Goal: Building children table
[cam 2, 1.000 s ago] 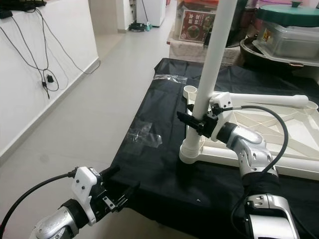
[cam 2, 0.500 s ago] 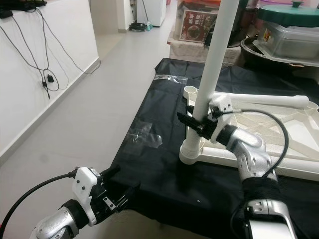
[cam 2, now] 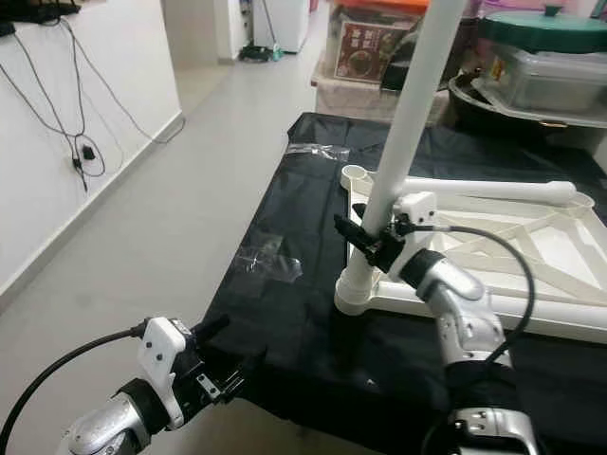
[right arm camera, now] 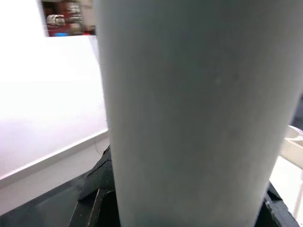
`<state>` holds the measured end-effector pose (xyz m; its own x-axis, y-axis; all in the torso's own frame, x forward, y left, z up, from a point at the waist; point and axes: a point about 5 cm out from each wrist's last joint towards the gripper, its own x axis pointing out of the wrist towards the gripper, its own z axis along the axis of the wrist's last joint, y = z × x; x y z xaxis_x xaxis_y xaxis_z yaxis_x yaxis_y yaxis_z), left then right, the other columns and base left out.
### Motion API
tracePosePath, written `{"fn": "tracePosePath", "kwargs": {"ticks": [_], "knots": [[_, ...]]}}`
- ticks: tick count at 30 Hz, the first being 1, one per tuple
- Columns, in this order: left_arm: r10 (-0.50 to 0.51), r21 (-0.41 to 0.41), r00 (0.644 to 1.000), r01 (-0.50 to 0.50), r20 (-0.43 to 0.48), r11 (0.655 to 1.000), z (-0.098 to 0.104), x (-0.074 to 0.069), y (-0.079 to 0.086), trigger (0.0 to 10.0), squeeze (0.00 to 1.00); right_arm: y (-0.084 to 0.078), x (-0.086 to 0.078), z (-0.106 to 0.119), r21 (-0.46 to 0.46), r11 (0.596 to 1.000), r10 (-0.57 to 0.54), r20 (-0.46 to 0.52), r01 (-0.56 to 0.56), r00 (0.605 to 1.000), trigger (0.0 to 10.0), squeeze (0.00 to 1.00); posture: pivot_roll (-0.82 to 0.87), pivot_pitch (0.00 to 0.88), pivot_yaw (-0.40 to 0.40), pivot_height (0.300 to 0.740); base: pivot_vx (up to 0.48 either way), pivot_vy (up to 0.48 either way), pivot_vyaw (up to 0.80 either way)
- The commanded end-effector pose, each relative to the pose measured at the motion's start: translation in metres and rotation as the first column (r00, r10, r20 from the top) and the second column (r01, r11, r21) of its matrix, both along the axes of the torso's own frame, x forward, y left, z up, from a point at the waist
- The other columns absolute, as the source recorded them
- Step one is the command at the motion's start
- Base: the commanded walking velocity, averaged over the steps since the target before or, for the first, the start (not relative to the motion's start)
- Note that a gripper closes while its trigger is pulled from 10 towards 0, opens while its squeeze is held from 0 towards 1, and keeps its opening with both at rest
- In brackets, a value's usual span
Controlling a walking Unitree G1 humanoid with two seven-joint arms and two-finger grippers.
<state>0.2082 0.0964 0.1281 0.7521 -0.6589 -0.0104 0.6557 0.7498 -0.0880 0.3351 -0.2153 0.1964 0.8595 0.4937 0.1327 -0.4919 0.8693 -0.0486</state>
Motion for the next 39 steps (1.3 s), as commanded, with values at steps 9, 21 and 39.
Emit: {"fn": "tracePosePath", "kwargs": {"ticks": [9,21,39], "knots": [[-0.013,0.021,1.0,0.014,-0.018,1.0,-0.005,0.0,0.001,10.0,0.0,-0.004,-0.021,-0.03,-0.031,0.633,-0.773,-0.068,0.773,0.63,0.0,0.0,0.05,0.093,-0.023,0.74,0.0,0.0,0.0],[-0.013,0.024,1.0,0.013,-0.012,1.0,-0.005,0.001,0.0,10.0,0.0,0.058,-0.026,-0.037,0.088,0.427,-0.845,-0.316,0.9,0.431,0.0,0.0,0.06,0.084,-0.027,0.74,0.0,0.0,0.0],[-0.018,0.02,1.0,0.019,-0.015,1.0,-0.007,0.001,-0.002,10.0,0.0,0.06,-0.023,-0.012,0.135,0.611,-0.769,-0.136,0.78,0.625,10.0,0.0,0.05,0.065,-0.03,0.74,0.0,0.0,0.0]]}}
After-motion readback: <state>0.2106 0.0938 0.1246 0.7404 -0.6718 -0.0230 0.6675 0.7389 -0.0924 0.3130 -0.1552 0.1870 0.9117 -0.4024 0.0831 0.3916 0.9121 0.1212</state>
